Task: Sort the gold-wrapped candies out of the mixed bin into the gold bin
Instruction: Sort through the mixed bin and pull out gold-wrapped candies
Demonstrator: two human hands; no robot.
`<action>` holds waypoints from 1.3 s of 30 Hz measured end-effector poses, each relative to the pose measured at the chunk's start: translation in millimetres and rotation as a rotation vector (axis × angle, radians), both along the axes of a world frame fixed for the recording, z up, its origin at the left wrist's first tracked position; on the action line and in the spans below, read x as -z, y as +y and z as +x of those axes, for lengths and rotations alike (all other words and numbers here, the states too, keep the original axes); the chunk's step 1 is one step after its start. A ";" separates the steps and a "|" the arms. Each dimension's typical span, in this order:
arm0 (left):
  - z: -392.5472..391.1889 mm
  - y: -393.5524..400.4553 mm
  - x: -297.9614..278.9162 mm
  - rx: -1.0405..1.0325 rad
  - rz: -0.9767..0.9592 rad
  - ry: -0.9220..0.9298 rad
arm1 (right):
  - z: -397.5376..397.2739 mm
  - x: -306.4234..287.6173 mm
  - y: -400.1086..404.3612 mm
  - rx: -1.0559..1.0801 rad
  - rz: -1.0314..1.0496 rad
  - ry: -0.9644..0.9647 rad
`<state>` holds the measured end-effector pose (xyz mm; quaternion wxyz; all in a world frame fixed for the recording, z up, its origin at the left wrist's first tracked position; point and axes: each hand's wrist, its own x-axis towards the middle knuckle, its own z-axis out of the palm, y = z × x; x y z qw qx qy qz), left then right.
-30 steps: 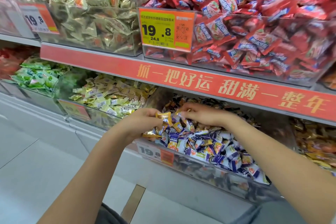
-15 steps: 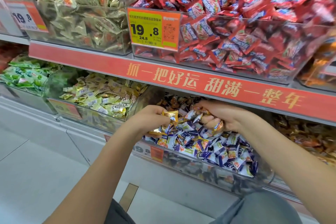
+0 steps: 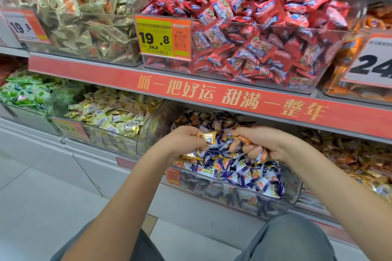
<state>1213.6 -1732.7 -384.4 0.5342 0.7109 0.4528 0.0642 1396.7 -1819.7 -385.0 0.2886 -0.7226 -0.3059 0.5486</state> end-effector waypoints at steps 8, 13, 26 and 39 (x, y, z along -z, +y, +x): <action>15.9 -11.8 -0.4 0.003 -0.054 -0.048 | 1.0 1.7 -14.1 0.151 0.115 -0.080; 26.8 -17.0 0.9 -0.002 -0.079 -0.044 | 6.3 12.2 -17.2 0.273 0.188 0.053; 41.3 -32.9 2.9 0.047 0.112 -0.048 | 2.9 8.3 -31.5 0.184 0.229 0.094; 40.0 -34.9 1.3 -0.037 0.143 -0.121 | 8.4 -9.8 -54.5 0.553 0.338 0.714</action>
